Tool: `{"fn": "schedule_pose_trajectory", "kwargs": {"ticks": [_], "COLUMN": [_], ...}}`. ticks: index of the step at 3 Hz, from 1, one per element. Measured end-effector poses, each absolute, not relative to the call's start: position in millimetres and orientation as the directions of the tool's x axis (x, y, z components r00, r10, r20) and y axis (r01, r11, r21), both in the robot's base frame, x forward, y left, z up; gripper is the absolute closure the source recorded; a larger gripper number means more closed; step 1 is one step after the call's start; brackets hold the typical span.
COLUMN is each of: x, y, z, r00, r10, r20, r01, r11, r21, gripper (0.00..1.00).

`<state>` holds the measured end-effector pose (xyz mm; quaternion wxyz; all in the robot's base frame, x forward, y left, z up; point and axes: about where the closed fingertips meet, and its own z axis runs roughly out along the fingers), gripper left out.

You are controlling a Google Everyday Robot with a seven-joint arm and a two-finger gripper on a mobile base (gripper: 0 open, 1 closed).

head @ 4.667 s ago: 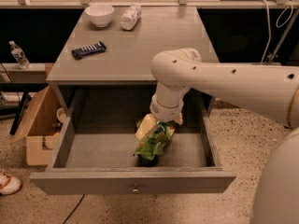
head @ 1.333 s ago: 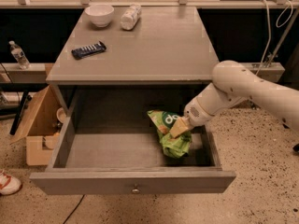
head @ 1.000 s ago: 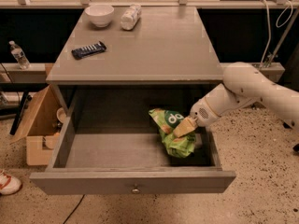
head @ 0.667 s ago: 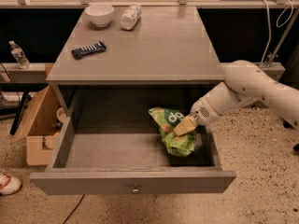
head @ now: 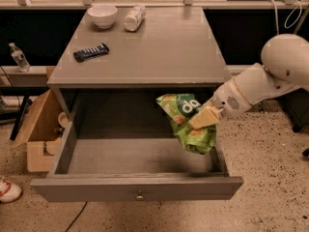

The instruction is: Pick green rice chip bag from top drawer and place on counter

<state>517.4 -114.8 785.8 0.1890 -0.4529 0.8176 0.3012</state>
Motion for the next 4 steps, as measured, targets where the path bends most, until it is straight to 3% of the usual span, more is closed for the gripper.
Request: {"fn": "schedule_pose_trajectory", "kwargs": {"ticks": [1,2,4], "x": [520,520,594], "y": [-127,-127,-100], "z": [845,845,947], "r00": [-0.436,-0.436,-0.239], "r10": [-0.624,-0.624,-0.568], "r20": [-0.648,-0.649,-0.788], "r01": [-0.894,-0.894,-0.950], "r11": [0.384,0.384,0.305], "r21": [0.232,0.232,0.068], "gripper": [1.00,1.00,1.00]}}
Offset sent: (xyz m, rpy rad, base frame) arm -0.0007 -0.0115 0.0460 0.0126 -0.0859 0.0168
